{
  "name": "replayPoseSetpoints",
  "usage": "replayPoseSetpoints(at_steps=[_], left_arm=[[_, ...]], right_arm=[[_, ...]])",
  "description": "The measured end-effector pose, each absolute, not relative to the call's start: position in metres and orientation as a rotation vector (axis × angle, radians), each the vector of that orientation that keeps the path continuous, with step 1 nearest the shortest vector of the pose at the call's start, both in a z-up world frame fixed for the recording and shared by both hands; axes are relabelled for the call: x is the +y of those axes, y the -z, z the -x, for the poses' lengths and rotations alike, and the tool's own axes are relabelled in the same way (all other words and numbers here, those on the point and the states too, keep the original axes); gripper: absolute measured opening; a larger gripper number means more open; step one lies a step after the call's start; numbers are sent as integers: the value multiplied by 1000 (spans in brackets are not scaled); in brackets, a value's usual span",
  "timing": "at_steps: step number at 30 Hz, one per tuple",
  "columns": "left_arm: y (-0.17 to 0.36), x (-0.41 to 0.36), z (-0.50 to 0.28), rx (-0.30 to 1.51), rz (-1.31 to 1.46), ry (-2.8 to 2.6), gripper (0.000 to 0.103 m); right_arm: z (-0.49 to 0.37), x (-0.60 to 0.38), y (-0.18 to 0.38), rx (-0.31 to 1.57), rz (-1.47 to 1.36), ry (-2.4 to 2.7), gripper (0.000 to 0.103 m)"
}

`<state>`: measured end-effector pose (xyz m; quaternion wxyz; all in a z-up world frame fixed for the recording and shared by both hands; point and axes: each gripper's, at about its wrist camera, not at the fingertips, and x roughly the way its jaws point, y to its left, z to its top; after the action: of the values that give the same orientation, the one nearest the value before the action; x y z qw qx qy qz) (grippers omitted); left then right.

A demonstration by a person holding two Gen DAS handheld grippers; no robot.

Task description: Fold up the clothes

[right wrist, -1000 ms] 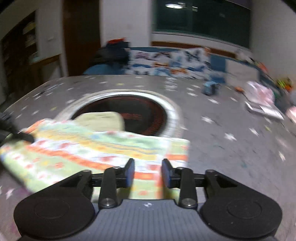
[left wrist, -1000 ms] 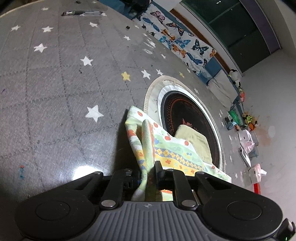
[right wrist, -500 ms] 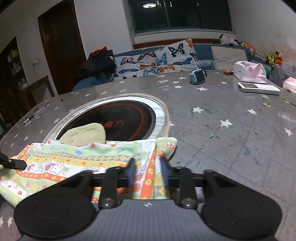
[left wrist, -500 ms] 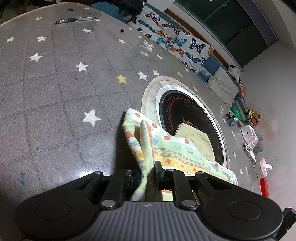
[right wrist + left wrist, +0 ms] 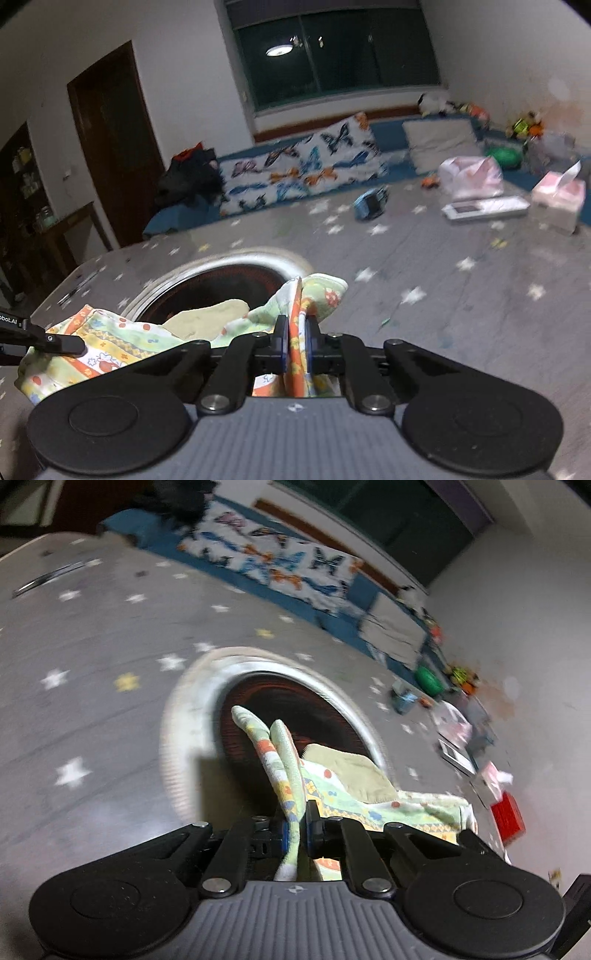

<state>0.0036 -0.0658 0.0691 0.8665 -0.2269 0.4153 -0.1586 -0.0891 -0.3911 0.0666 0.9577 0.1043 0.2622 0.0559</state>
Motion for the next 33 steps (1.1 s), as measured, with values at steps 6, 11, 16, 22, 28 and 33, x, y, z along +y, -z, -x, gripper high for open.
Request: replayPoseSetpoints(at_steps=[6,11,16,22,28,33], left_arm=[[-78,-138,-28,875,427,444,9],[-78,-195,-44,887,389,510,9],[-67,-237,-56,898,349,548,9],[-40,-259,-63,975,256,516,13],[-40,-245,-67,972,197,417,36],[-54,-244,-71,923,181,421,34]], right_arm=[[90,-436,-82,498,-189,-3,8],[85,-484,-89,477,-177,99,8],[81,-523,-84,479,-182,176,8],[72,-553,-53,561,-199,247,9],[73,-565,-40,588,-185,292,13],[61,-557,-39,603,-206,206,13]])
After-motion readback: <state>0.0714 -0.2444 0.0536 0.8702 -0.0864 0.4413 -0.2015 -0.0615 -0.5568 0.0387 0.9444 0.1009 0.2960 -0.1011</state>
